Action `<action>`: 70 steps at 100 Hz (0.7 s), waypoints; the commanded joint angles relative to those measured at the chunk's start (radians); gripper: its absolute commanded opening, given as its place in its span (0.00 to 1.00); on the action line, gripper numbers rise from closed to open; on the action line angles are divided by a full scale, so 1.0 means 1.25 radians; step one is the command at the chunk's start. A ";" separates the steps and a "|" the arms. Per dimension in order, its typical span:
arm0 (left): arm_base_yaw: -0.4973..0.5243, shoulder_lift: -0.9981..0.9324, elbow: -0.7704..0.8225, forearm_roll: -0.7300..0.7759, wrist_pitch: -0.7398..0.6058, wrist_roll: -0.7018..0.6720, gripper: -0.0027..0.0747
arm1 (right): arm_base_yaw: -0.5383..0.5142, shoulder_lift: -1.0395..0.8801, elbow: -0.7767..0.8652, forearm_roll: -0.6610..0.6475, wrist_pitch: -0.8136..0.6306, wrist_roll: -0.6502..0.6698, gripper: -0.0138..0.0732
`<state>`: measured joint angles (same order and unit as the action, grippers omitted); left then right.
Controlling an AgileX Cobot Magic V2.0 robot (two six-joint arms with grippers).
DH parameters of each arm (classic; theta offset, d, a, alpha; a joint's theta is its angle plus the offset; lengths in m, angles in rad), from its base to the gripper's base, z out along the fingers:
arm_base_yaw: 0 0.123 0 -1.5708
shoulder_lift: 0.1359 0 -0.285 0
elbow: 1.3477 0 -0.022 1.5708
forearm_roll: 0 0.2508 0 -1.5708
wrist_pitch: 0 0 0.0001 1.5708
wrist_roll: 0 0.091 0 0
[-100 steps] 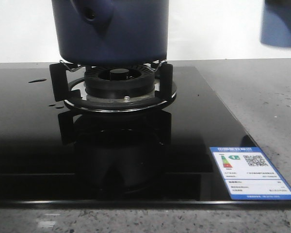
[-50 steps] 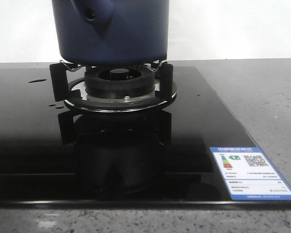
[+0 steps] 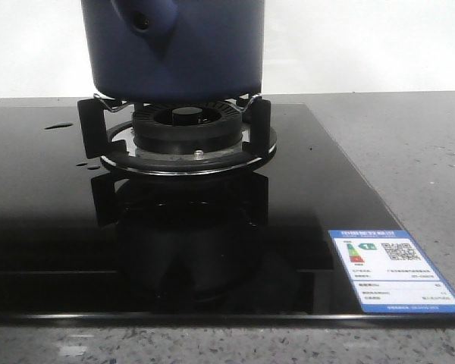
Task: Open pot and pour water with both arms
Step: 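Tilt the cup with the right gripper to pour water into the pot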
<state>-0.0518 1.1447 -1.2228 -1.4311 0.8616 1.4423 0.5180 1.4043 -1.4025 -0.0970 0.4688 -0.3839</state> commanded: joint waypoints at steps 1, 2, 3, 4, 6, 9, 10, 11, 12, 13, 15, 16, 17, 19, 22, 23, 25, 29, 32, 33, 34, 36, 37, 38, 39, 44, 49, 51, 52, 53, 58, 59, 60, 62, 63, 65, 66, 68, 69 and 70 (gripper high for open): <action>0.001 -0.018 -0.025 -0.078 -0.016 -0.009 0.32 | 0.020 -0.013 -0.046 -0.055 -0.068 -0.019 0.39; 0.001 -0.018 -0.025 -0.078 -0.016 -0.009 0.32 | 0.022 -0.010 -0.046 -0.062 -0.068 -0.019 0.39; 0.001 -0.018 -0.025 -0.078 -0.016 -0.009 0.32 | 0.023 -0.009 -0.048 -0.066 -0.068 -0.019 0.39; 0.001 -0.018 -0.025 -0.078 -0.016 -0.009 0.32 | 0.026 -0.007 -0.048 -0.069 -0.067 -0.019 0.39; 0.001 -0.018 -0.025 -0.078 -0.016 -0.009 0.32 | 0.029 -0.005 -0.049 -0.078 -0.066 -0.019 0.39; 0.001 -0.018 -0.025 -0.078 -0.016 -0.009 0.32 | 0.031 0.001 -0.049 -0.093 -0.066 -0.019 0.39; 0.001 -0.018 -0.025 -0.078 -0.016 -0.009 0.32 | 0.031 0.000 -0.049 -0.097 -0.066 -0.019 0.39; 0.001 -0.018 -0.025 -0.078 -0.016 -0.009 0.32 | 0.033 0.003 -0.049 -0.100 -0.066 -0.019 0.39; 0.001 -0.018 -0.025 -0.078 -0.016 -0.009 0.32 | 0.033 0.005 -0.049 -0.106 -0.066 -0.019 0.39; 0.001 -0.018 -0.025 -0.078 -0.016 -0.009 0.32 | 0.035 0.005 -0.049 -0.109 -0.066 -0.019 0.39; 0.001 -0.018 -0.025 -0.078 -0.016 -0.009 0.32 | 0.035 0.008 -0.049 -0.118 -0.066 -0.019 0.39; 0.001 -0.018 -0.025 -0.078 -0.016 -0.009 0.32 | 0.036 0.008 -0.049 -0.125 -0.066 -0.019 0.39; 0.001 -0.018 -0.025 -0.078 -0.016 -0.009 0.32 | 0.036 0.010 -0.049 -0.128 -0.066 -0.019 0.39; 0.001 -0.018 -0.025 -0.078 -0.016 -0.009 0.32 | 0.036 0.012 -0.049 -0.136 -0.066 -0.019 0.39; 0.001 -0.018 -0.025 -0.078 -0.016 -0.009 0.32 | 0.036 0.016 -0.049 -0.147 -0.066 -0.019 0.39; 0.001 -0.018 -0.025 -0.078 -0.016 -0.009 0.32 | 0.036 0.016 -0.049 -0.153 -0.066 -0.019 0.39; 0.001 -0.018 -0.025 -0.078 -0.016 -0.009 0.32 | 0.036 0.016 -0.049 -0.159 -0.066 -0.019 0.39; 0.001 -0.018 -0.025 -0.078 -0.017 -0.009 0.32 | 0.036 0.021 -0.049 -0.181 -0.066 -0.019 0.39; 0.001 -0.018 -0.025 -0.078 -0.019 -0.009 0.32 | 0.036 0.025 -0.049 -0.199 -0.066 -0.019 0.39; 0.001 -0.018 -0.025 -0.078 -0.021 -0.009 0.32 | 0.036 0.025 -0.049 -0.207 -0.066 -0.019 0.39; 0.001 -0.018 -0.025 -0.078 -0.021 -0.009 0.32 | 0.036 0.025 -0.049 -0.210 -0.066 -0.019 0.39; 0.001 -0.018 -0.025 -0.078 -0.022 -0.009 0.32 | 0.036 0.027 -0.049 -0.222 -0.066 -0.019 0.39; 0.001 -0.018 -0.025 -0.078 -0.022 -0.009 0.32 | 0.036 0.027 -0.049 -0.228 -0.066 -0.019 0.39; 0.001 -0.018 -0.025 -0.078 -0.023 -0.009 0.32 | 0.036 0.028 -0.049 -0.230 -0.066 -0.019 0.39; 0.001 -0.018 -0.025 -0.078 -0.024 -0.009 0.32 | 0.036 0.028 -0.049 -0.236 -0.068 -0.019 0.39; 0.001 -0.018 -0.025 -0.078 -0.026 -0.009 0.32 | 0.036 0.030 -0.049 -0.256 -0.069 -0.019 0.39; 0.001 -0.018 -0.025 -0.078 -0.028 -0.009 0.32 | 0.036 0.030 -0.049 -0.277 -0.071 -0.019 0.39; 0.001 -0.018 -0.025 -0.078 -0.030 -0.009 0.32 | 0.036 0.030 -0.049 -0.285 -0.071 -0.019 0.39; 0.001 -0.018 -0.025 -0.078 -0.030 -0.009 0.32 | 0.036 0.030 -0.049 -0.287 -0.073 -0.019 0.39; 0.001 -0.018 -0.025 -0.078 -0.030 -0.009 0.32 | 0.036 0.030 -0.049 -0.292 -0.073 -0.019 0.39; 0.001 -0.018 -0.025 -0.078 -0.031 -0.009 0.32 | 0.036 0.030 -0.049 -0.309 -0.079 -0.019 0.39; 0.001 -0.018 -0.025 -0.078 -0.031 -0.009 0.32 | 0.036 0.030 -0.049 -0.311 -0.079 -0.019 0.39; 0.001 -0.018 -0.025 -0.078 -0.031 -0.009 0.32 | 0.036 0.030 -0.049 -0.316 -0.081 -0.019 0.39; 0.001 -0.018 -0.025 -0.078 -0.031 -0.009 0.32 | 0.036 0.030 -0.049 -0.321 -0.082 -0.019 0.39; 0.001 -0.018 -0.025 -0.078 -0.031 -0.009 0.32 | 0.036 0.030 -0.049 -0.327 -0.082 -0.019 0.39; 0.001 -0.018 -0.025 -0.078 -0.031 -0.009 0.32 | 0.036 0.030 -0.049 -0.336 -0.082 -0.019 0.39; 0.001 -0.018 -0.025 -0.078 -0.031 -0.009 0.32 | 0.036 0.030 -0.049 -0.339 -0.082 -0.019 0.39; 0.001 -0.018 -0.025 -0.078 -0.031 -0.009 0.32 | 0.036 0.030 -0.049 -0.349 -0.082 -0.019 0.39; 0.001 -0.018 -0.025 -0.078 -0.031 -0.009 0.32 | 0.036 0.030 -0.049 -0.352 -0.082 -0.019 0.39; 0.001 -0.018 -0.025 -0.078 -0.031 -0.009 0.32 | 0.036 0.030 -0.049 -0.357 -0.082 -0.019 0.39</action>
<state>-0.0518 1.1447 -1.2228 -1.4311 0.8431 1.4423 0.5626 1.4809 -1.4229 -0.4646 0.4606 -0.3940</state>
